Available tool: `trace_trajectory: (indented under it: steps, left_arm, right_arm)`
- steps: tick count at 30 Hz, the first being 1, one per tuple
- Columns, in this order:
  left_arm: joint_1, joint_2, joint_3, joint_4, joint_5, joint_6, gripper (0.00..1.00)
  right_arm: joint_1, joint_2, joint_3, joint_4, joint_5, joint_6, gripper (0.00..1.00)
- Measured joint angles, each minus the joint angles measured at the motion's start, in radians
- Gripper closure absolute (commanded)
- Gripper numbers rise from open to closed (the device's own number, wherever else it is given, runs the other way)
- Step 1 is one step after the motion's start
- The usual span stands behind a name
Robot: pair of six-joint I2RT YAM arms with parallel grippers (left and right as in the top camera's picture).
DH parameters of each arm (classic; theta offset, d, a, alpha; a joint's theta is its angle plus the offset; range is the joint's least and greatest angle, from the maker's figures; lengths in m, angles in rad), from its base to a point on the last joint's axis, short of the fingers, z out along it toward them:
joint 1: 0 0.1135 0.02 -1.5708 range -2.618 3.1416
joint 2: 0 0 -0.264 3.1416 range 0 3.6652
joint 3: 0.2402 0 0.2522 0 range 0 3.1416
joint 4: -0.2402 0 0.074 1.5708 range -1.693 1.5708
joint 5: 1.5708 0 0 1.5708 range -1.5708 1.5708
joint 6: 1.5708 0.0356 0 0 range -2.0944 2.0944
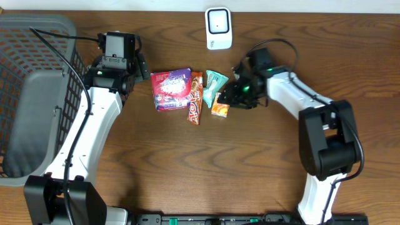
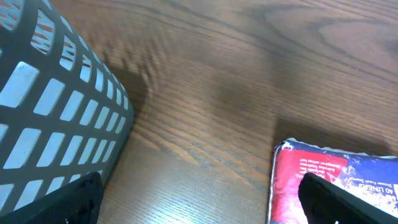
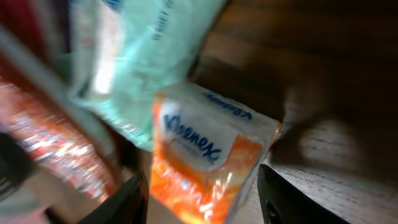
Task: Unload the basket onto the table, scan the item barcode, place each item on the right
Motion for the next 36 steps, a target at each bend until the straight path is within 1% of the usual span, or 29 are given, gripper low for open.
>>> trace_trajectory:
  steps: [3,5,13,14,15,17,18,23,25,28,31,36]
  left_arm:
    - [0.000,0.000,0.000,0.000,0.000,0.000,0.01]
    - [0.000,0.000,0.000,0.000,0.000,0.000,0.01]
    - [0.000,0.000,0.000,0.000,0.000,0.000,0.01]
    - [0.000,0.000,0.000,0.000,0.000,0.000,0.01]
    - [0.000,0.000,0.000,0.000,0.000,0.000,0.01]
    - [0.000,0.000,0.000,0.000,0.000,0.000,0.01]
    - [0.000,0.000,0.000,0.000,0.000,0.000,0.01]
    - [0.000,0.000,0.000,0.000,0.000,0.000,0.01]
    - [0.000,0.000,0.000,0.000,0.000,0.000,0.01]
    - [0.000,0.000,0.000,0.000,0.000,0.000,0.01]
    - [0.000,0.000,0.000,0.000,0.000,0.000,0.01]
    - [0.000,0.000,0.000,0.000,0.000,0.000,0.01]
  right_arm:
    - [0.040,0.000,0.000,0.001,0.092,0.045,0.49]
    - [0.057,0.000,0.000,0.003,0.135,0.066,0.51]
    - [0.090,0.000,0.000,0.026,0.220,0.118,0.60]
    - [0.093,0.000,0.000,0.030,0.225,0.120,0.62]
    - [0.098,0.000,-0.002,0.039,0.229,0.123,0.69]
    - [0.103,0.000,-0.010,0.057,0.231,0.132,0.87]
    - [0.105,0.000,-0.013,0.062,0.230,0.137,0.98]
    - [0.105,-0.010,-0.018,0.067,0.220,0.143,0.99]
    - [0.097,-0.010,-0.023,0.074,0.187,0.131,0.99]
    - [0.071,-0.004,-0.026,0.073,0.089,0.074,0.99]
    - [0.021,0.000,-0.026,0.072,-0.082,-0.020,0.99]
    - [-0.106,0.000,-0.026,0.057,-0.441,-0.227,0.99]
